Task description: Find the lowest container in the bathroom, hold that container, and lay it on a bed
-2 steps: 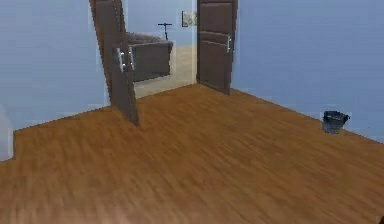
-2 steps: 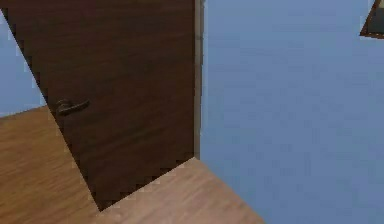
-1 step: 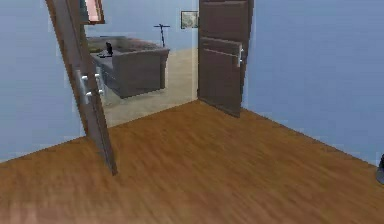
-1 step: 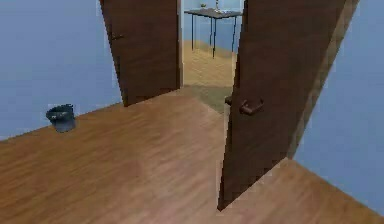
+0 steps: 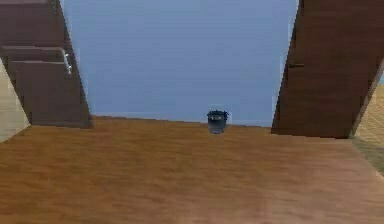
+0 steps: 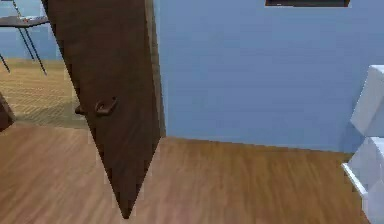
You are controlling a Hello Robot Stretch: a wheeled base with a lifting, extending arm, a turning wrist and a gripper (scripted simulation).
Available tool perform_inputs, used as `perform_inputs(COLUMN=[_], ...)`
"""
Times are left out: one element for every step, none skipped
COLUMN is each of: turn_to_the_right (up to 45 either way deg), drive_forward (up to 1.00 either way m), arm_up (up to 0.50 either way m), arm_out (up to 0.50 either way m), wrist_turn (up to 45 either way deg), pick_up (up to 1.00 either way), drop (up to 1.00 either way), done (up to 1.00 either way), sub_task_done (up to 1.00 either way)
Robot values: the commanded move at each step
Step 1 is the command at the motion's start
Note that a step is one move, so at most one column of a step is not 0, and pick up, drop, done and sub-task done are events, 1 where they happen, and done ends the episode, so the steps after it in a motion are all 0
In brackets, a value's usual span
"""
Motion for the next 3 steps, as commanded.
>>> perform_inputs(turn_to_the_right=[21.0, 0.0, 3.0], drive_forward=[0.00, 1.00, 0.00], arm_up=[0.00, 0.00, 0.00], arm_out=[0.00, 0.00, 0.00], wrist_turn=[0.0, 0.0, 0.0], pick_up=[0.00, 0.00, 0.00], drop=[0.00, 0.00, 0.00], done=[0.00, 0.00, 0.00], sub_task_done=[0.00, 0.00, 0.00])
